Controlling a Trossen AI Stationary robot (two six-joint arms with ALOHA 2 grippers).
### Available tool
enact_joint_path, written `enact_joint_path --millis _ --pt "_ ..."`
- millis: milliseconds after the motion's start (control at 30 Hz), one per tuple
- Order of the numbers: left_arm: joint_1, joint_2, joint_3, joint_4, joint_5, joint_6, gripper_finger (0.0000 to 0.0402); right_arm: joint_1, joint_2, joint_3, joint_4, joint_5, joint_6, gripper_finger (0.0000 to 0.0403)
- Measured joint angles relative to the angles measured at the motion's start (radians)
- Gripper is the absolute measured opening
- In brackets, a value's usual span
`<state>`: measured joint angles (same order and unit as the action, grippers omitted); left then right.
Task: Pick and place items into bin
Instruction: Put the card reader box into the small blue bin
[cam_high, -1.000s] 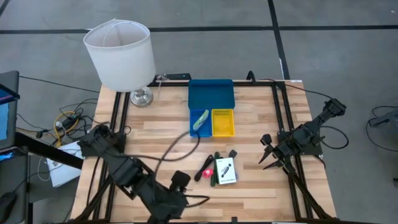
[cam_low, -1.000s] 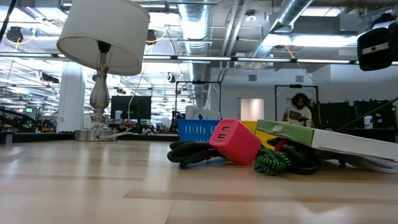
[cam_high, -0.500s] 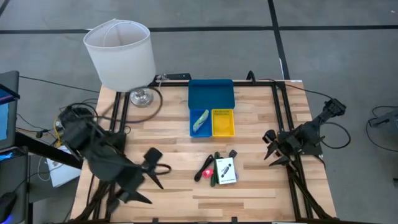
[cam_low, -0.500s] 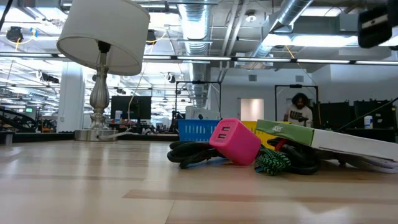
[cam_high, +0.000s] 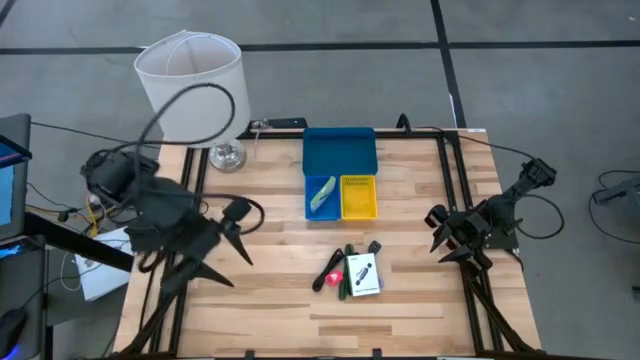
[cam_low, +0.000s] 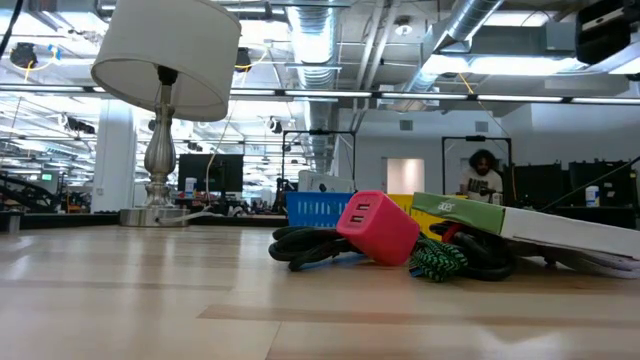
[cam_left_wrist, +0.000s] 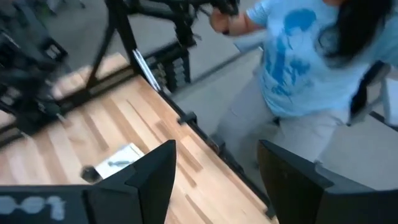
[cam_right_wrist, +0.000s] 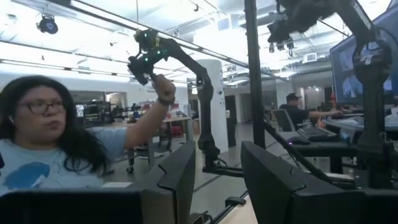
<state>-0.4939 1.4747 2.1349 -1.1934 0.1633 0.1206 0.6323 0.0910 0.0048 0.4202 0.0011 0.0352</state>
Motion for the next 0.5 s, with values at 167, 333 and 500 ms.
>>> enact_joint_path --millis 167,333,500 --pt "0.045 -0.167 -0.349 0.187 0.024 -0.023 0.0212 0.000 0.000 0.000 -0.004 0.000 -0.002 0.0124" --pt "0.082 -0.461 -0.777 0.520 0.024 -0.038 0.0212 0.000 0.002 0.029 -0.069 0.038 -0.055 0.0124" --pt "0.118 -0.760 -1.161 0.909 0.010 -0.052 0.0212 0.000 0.004 0.117 -0.259 0.197 -0.166 0.0124"
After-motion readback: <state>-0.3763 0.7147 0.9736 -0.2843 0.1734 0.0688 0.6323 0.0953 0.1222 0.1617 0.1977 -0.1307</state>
